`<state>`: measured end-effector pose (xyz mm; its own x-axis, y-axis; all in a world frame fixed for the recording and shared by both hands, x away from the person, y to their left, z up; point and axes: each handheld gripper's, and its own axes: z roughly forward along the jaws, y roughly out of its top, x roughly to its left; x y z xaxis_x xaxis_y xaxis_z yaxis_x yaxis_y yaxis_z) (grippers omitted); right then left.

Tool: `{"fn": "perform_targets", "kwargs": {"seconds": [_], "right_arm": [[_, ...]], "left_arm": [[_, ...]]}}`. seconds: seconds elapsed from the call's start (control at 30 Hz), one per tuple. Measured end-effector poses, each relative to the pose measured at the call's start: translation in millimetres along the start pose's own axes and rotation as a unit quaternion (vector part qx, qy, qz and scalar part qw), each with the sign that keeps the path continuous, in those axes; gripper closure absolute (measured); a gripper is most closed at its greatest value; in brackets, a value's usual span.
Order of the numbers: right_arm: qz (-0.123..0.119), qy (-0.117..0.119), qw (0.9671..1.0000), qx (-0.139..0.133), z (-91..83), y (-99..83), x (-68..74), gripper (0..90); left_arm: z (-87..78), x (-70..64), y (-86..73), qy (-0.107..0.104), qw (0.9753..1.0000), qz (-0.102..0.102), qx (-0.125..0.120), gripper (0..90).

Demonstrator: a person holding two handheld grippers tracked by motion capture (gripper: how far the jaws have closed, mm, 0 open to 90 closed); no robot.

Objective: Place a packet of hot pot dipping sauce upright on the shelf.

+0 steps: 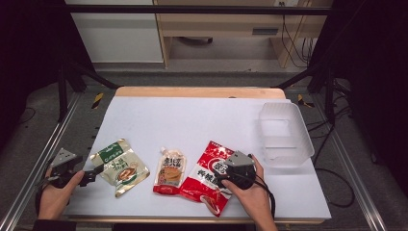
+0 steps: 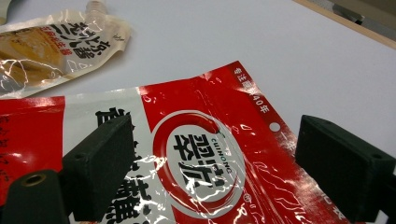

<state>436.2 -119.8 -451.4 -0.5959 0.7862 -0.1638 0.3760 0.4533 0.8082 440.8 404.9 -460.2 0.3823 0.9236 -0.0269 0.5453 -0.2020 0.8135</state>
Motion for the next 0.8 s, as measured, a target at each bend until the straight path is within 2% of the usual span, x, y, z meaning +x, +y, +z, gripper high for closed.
{"fn": "perform_targets", "kwargs": {"seconds": [0.33, 0.53, 0.8], "right_arm": [[-0.007, -0.015, 0.9999, 0.003, -2.0, -0.4, 2.6, 12.6], [-0.018, -0.009, 0.9997, 0.009, -0.6, 0.1, 3.2, 12.3], [-0.028, -0.007, 0.9994, 0.019, 1.6, -0.3, 5.0, 12.5]], "left_arm": [[3.6, 1.3, -0.7, -0.003, 0.9999, -0.003, 0.009, 7.9], [6.7, 3.6, -1.7, -0.004, 0.9998, -0.007, 0.017, 9.4], [13.4, 0.8, -0.2, -0.020, 0.9990, 0.003, 0.039, 18.7]]}}
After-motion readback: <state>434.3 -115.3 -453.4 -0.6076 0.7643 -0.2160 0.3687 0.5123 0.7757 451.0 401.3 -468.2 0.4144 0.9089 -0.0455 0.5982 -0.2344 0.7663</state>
